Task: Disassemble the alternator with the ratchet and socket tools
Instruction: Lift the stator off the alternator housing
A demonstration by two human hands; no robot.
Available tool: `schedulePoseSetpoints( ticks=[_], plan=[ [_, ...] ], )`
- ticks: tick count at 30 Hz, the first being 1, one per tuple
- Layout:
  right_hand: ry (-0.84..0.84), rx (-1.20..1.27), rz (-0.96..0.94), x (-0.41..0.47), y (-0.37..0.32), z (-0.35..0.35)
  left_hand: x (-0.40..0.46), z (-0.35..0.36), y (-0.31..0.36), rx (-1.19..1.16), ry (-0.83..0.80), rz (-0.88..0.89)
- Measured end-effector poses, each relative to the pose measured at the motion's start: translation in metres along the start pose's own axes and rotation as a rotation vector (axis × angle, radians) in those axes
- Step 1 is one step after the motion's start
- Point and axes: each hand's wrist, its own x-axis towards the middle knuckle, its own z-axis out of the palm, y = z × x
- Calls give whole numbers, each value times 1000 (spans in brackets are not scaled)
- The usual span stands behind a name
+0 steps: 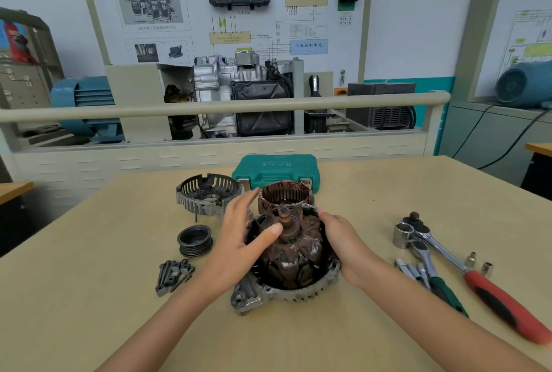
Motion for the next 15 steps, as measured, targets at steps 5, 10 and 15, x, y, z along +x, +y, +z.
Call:
schedulePoseSetpoints(
  ticks=[5,10,15],
  plan=[
    [-38,118,-18,-6,12,-4,-8,22,-13,-261,82,-317],
    [-25,160,-100,-9,28,-8,-6,35,-12,-241,159,-316],
    [21,197,-100,-4,25,-1,2,32,-17,-260,134,-344]
  ],
)
